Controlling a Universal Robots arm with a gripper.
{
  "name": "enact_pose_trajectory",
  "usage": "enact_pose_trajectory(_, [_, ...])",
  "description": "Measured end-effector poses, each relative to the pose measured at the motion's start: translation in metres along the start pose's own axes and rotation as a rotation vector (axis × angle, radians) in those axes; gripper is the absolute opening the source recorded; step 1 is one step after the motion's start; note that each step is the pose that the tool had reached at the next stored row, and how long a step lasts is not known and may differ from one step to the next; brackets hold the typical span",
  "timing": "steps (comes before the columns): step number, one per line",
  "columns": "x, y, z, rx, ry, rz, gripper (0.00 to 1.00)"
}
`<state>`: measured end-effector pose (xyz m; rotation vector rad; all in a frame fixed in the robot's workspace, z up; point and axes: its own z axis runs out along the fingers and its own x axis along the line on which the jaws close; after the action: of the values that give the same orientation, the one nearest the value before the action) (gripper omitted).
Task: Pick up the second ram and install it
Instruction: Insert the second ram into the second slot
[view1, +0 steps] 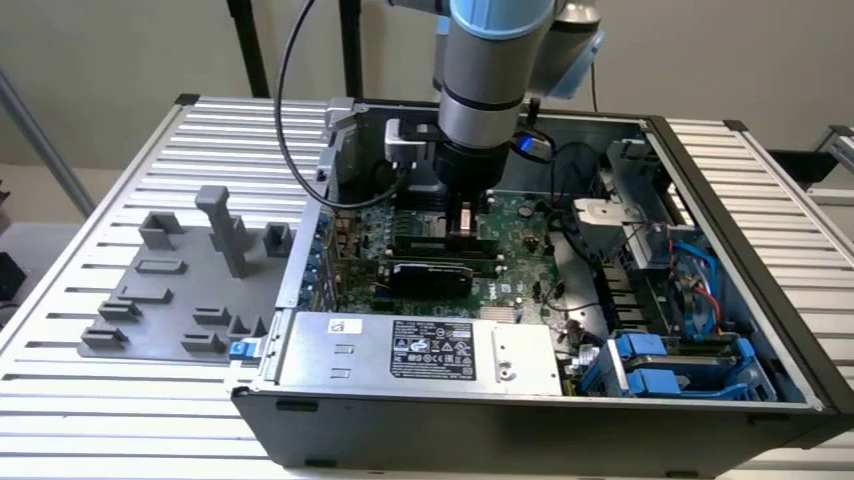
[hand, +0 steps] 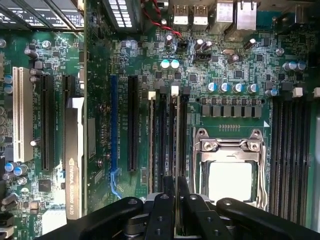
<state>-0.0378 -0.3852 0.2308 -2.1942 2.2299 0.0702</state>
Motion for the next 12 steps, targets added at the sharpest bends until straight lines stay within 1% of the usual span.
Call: enact_pose_trajectory(12, [0.0009, -0.0001, 0.0040, -0.0003, -0.0001, 0.000, 0.00])
